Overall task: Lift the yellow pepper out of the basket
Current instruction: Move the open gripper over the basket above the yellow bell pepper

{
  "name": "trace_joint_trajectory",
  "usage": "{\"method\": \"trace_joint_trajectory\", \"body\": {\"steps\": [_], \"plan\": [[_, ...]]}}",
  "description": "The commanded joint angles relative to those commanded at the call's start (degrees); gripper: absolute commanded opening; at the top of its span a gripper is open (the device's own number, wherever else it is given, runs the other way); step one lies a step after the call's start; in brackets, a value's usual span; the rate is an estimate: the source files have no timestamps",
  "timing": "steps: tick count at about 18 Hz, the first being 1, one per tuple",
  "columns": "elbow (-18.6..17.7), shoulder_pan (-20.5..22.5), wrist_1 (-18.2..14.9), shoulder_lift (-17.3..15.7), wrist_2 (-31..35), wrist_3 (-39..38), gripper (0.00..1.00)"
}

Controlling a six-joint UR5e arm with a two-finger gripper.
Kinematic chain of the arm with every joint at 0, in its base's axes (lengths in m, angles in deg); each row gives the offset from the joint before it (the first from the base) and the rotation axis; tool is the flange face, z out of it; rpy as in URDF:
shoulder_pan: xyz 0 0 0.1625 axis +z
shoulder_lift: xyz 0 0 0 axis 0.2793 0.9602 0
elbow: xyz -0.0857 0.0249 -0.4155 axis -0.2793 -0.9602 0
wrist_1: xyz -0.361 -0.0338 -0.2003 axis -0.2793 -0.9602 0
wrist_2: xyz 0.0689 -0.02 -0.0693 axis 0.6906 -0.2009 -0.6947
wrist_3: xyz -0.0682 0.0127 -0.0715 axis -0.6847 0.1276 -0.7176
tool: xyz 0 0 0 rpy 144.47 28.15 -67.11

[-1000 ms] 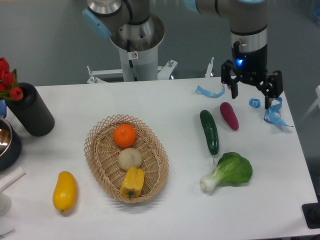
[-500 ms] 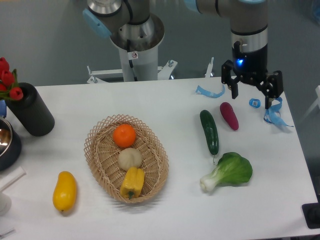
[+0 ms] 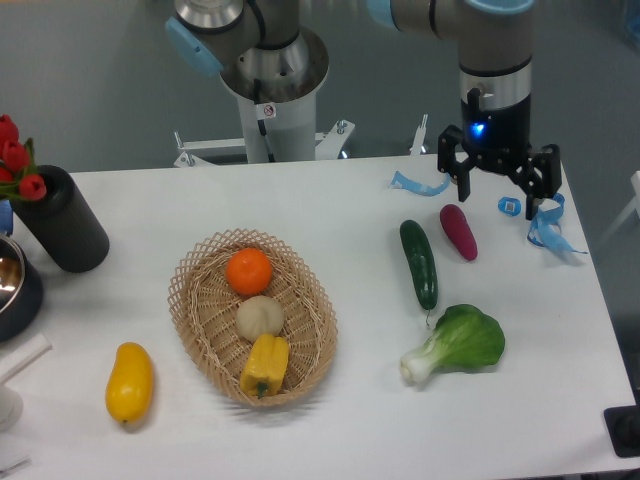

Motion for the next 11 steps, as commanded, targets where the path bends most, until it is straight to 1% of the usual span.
{"method": "trace_joint_trajectory", "body": {"steps": [3,6,11], "plan": [[0.0,-0.4,0.0,0.3,-0.5,-6.4,1.0],[0.1,-1.3,0.0,0.6,-0.5,-9.7,1.0],[0.9,-4.0,0.0,3.2,-0.4,-18.0,1.0]]}}
